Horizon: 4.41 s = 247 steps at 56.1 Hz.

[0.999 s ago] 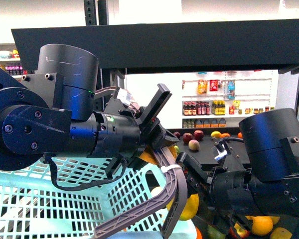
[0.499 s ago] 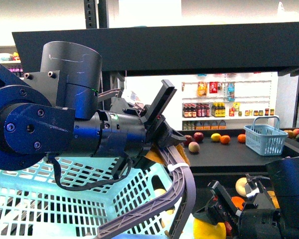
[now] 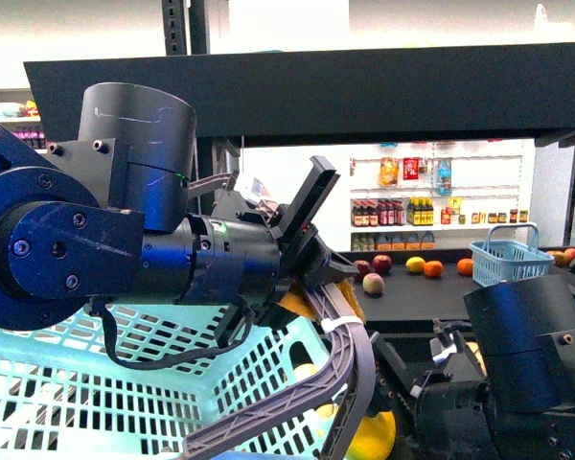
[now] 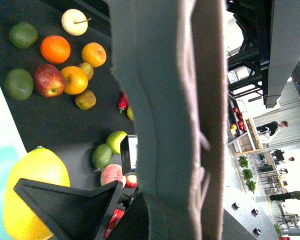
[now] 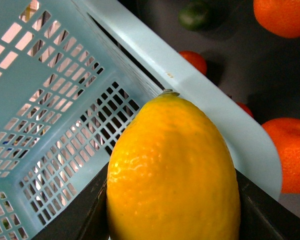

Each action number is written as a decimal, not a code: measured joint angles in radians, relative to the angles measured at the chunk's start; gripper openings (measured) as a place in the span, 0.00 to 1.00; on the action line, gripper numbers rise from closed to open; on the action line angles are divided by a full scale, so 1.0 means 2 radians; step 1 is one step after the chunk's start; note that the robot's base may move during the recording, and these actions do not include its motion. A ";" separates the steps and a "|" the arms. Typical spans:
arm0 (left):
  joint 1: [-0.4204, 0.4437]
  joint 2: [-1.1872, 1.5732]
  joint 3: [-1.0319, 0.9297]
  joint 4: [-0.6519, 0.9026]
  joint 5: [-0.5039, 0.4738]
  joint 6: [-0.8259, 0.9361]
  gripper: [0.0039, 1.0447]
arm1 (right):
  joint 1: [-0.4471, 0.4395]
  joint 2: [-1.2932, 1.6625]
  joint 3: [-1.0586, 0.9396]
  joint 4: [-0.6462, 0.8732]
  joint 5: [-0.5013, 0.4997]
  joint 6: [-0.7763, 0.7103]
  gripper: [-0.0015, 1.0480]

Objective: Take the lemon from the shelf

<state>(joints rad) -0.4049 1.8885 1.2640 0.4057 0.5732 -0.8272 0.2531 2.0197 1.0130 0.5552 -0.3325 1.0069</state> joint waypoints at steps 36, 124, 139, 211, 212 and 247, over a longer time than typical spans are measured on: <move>0.000 0.000 0.000 0.000 0.001 -0.005 0.07 | -0.051 -0.082 -0.043 0.007 -0.002 -0.058 0.93; 0.000 0.000 0.000 0.000 0.002 -0.006 0.07 | -0.059 0.298 0.189 -0.092 0.150 -0.366 0.93; 0.000 0.000 0.000 0.000 0.001 -0.006 0.07 | -0.056 0.325 0.240 -0.106 0.151 -0.399 0.93; -0.001 0.000 0.000 0.000 0.001 -0.006 0.07 | -0.161 0.142 0.079 -0.029 0.103 -0.373 0.68; -0.001 0.000 0.000 0.000 0.001 -0.006 0.07 | -0.163 0.128 0.071 -0.028 0.098 -0.366 0.68; -0.001 0.000 0.000 0.000 0.001 -0.006 0.07 | -0.077 -0.093 -0.021 -0.038 0.002 -0.097 0.68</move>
<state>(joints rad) -0.4061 1.8889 1.2640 0.4057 0.5758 -0.8383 0.0994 1.8336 0.9710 0.4786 -0.3279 0.8120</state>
